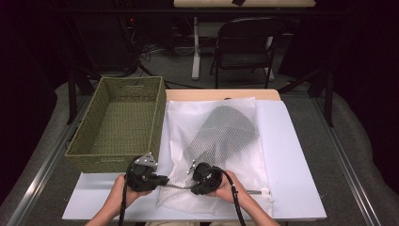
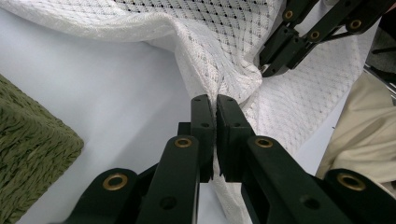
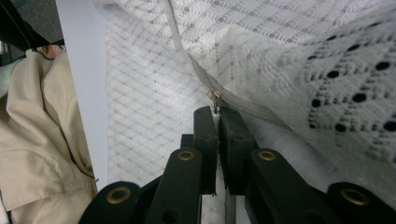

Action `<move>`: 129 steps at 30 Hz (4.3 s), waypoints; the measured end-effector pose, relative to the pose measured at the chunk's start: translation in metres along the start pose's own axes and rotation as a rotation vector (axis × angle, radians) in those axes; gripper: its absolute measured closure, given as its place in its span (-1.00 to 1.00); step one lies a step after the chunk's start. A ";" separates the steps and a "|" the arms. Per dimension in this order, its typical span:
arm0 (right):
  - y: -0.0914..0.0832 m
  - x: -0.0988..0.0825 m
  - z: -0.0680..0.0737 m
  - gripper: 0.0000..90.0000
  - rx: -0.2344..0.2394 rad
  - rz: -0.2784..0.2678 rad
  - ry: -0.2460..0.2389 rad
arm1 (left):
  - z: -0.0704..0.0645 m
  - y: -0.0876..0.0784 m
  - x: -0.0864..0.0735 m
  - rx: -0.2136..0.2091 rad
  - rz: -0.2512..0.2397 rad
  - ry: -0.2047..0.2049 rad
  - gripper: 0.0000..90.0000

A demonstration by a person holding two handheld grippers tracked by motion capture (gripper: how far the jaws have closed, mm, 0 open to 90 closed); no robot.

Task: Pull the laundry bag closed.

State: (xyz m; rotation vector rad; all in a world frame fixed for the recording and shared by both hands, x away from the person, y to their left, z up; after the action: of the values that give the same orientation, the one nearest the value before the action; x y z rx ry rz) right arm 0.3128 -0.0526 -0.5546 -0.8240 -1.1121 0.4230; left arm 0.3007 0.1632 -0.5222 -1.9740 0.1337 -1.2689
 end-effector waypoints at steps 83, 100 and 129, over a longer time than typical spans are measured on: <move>-0.063 -0.048 -0.032 0.92 -0.124 0.099 0.080 | 0.008 -0.001 -0.002 0.036 0.024 -0.001 0.92; -0.076 -0.063 -0.035 0.92 -0.139 0.108 0.109 | 0.009 0.000 -0.002 0.044 0.033 0.005 0.92; -0.098 -0.089 -0.045 0.92 -0.211 0.124 0.170 | 0.011 0.001 -0.003 0.050 0.047 0.006 0.92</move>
State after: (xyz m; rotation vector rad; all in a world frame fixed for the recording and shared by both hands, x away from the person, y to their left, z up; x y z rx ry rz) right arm 0.3077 -0.1921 -0.5438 -1.0988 -0.9608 0.3351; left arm 0.3085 0.1699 -0.5280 -1.9140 0.1484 -1.2365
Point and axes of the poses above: each handheld gripper's, and its own axes: y roughly forward along the jaws, x roughly out of its top, z roughly to its left, the point moved 2 cm from there along y, roughly forward along the jaws, and after that the axes turned 11 degrees about -z, right-handed, at the moved point
